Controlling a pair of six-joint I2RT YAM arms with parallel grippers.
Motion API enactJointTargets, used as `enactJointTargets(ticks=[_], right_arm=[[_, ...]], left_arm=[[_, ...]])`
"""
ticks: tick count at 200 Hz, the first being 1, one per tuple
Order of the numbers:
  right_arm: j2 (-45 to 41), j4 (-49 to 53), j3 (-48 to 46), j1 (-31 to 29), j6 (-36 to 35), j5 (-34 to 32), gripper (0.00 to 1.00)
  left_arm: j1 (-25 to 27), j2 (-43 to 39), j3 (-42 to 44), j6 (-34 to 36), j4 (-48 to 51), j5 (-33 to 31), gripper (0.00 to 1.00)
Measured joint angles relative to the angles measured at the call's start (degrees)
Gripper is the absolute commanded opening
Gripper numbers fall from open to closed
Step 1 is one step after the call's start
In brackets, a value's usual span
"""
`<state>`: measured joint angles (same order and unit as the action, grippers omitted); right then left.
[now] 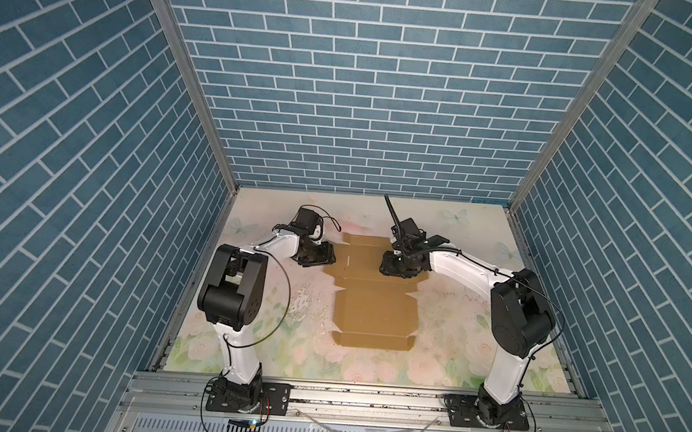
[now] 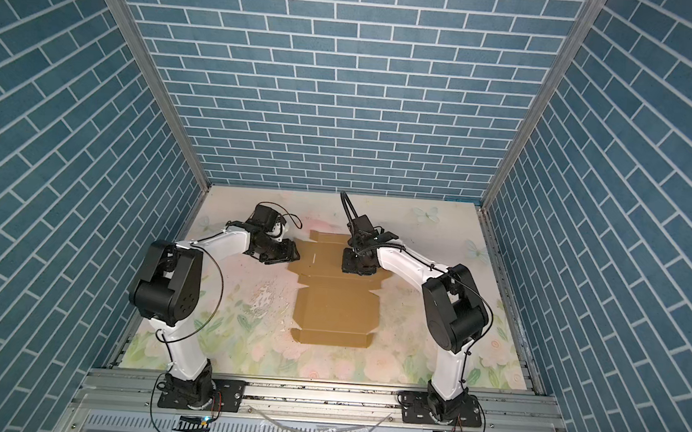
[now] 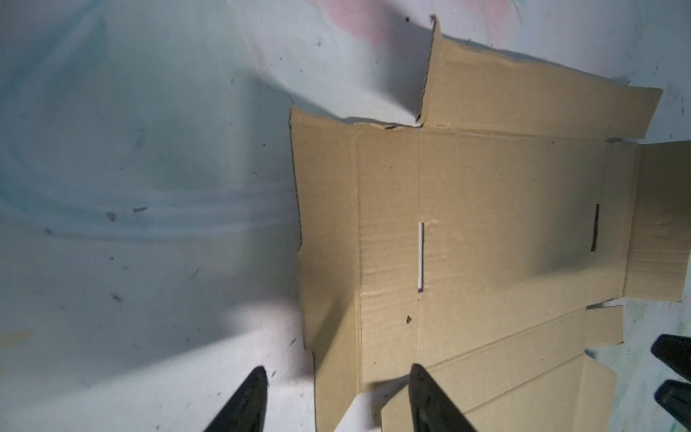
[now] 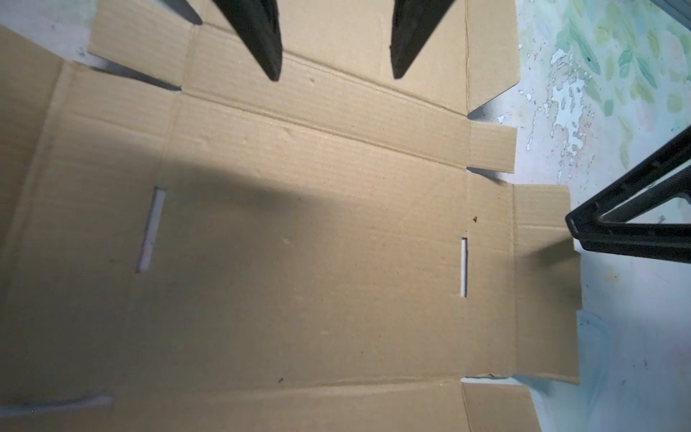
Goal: Fold the paper box
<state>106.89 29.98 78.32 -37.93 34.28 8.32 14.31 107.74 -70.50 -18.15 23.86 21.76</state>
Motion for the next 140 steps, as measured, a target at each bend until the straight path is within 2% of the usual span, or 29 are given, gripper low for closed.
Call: enactJointTargets(ticks=[57, 109, 140], right_arm=[[0.3, 0.0, 0.0, -0.1, 0.0, -0.6, 0.47], [1.4, 0.2, 0.2, -1.3, 0.5, -3.3, 0.47], [2.2, 0.5, 1.6, -4.2, 2.0, -6.1, 0.52]], left_arm=[[0.0, 3.4, -1.4, -0.5, -2.2, 3.2, 0.47], [0.0, 3.9, -1.5, -2.0, -4.3, 5.2, 0.28], [0.0, 3.9, -1.3, -3.8, -6.8, 5.9, 0.15]])
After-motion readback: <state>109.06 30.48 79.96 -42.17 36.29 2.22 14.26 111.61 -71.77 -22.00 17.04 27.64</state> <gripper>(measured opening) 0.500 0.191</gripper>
